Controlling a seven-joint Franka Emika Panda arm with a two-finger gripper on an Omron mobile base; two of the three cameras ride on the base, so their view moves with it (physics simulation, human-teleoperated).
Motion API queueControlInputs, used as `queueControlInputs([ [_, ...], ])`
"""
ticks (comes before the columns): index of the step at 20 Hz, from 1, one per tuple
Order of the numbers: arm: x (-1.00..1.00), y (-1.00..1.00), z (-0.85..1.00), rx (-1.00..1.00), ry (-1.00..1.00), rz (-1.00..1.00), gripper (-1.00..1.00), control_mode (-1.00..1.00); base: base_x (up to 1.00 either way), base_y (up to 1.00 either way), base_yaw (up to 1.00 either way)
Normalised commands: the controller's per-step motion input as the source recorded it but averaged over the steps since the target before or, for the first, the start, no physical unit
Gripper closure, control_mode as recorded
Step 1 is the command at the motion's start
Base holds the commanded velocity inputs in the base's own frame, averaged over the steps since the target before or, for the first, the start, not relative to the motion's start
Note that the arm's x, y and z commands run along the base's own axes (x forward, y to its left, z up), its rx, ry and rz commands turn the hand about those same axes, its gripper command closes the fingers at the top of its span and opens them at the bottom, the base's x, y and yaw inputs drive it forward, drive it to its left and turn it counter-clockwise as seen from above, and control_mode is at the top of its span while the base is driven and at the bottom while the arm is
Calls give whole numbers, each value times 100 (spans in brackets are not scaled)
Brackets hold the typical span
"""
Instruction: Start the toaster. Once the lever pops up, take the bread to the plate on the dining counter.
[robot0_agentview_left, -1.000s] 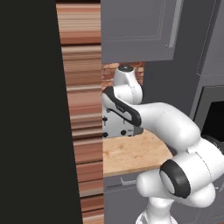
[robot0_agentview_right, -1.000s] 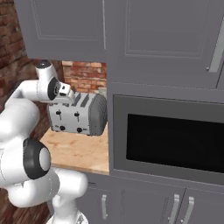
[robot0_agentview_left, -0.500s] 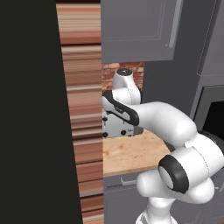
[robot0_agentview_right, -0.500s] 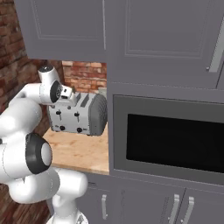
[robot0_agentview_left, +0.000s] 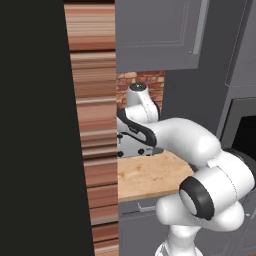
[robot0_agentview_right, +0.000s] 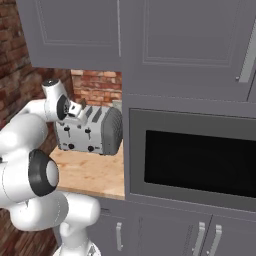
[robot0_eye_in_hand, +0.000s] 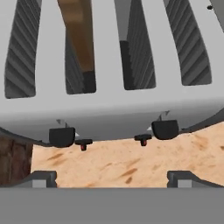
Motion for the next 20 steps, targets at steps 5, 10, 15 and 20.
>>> queueControlInputs([
  [5,4,0,-18,0,0,-4,-100,-100,0,0,0],
  [10,10,0,-8,0,0,0,-100,-100,0,0,0],
  [15,15,0,-6,0,0,0,-100,-100,0,0,0],
  [20,15,0,-7,0,0,0,-100,-100,0,0,0],
])
